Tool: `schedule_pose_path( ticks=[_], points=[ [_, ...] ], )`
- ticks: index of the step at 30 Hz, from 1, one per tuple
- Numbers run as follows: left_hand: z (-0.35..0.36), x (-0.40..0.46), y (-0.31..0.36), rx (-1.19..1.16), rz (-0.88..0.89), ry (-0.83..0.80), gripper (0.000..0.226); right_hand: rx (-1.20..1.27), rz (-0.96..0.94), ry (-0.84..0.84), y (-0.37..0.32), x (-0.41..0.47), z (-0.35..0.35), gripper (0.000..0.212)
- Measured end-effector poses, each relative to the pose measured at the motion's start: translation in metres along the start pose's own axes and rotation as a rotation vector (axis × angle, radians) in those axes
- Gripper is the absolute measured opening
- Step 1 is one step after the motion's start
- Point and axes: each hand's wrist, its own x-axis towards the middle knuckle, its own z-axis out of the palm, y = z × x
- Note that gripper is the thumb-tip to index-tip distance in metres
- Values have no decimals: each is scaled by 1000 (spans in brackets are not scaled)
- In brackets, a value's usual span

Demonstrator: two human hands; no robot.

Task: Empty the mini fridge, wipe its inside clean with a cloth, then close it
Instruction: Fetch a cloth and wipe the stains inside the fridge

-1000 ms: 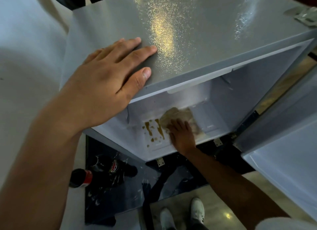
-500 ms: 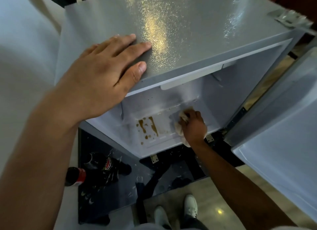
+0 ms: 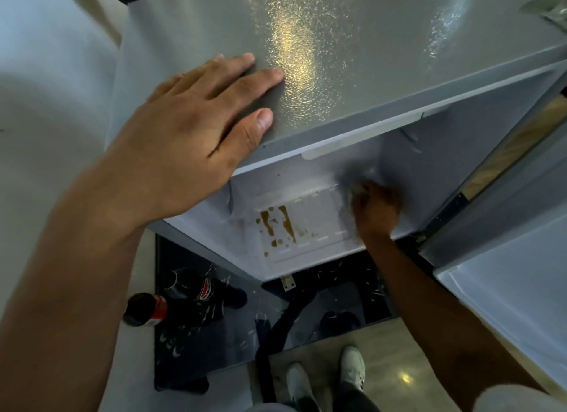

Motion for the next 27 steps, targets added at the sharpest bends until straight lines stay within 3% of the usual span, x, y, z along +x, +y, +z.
schedule_pose_path(
  ticks=[3, 9, 13, 15, 16, 19, 21, 24, 25, 27],
  points=[
    [-1, 0, 0, -7, -6, -4, 57, 114, 134, -91, -23, 16, 8, 31],
    [-1, -1, 2, -4, -6, -3, 57, 54, -20, -226, -73, -13, 17, 27],
    [-1, 0, 2, 3, 3, -6, 58, 300, -174, -615, -86, -53, 13, 44],
    [-1, 0, 3, -2, 5, -6, 58, 326, -269, -688, -90, -67, 18, 43],
    [-1, 0, 3, -7, 4, -6, 58, 325, -322, -688, -88, -72, 20, 41],
    [-2, 0, 3, -12, 4, -2, 58, 182, -480, -473, -69, -71, 21, 45],
    [-2, -1, 3, -12, 2, -1, 58, 24, -451, -454, -58, -64, 5, 47],
    [-2, -1, 3, -14, 4, -4, 58, -62, -352, -599, -52, -49, -8, 39],
    [-3, 0, 3, -17, 5, -3, 58, -29, -296, -590, -49, -42, -13, 38],
    [-3, -1, 3, -16, 5, 0, 58, 71, -170, -420, -46, -23, -25, 41]
  ],
)
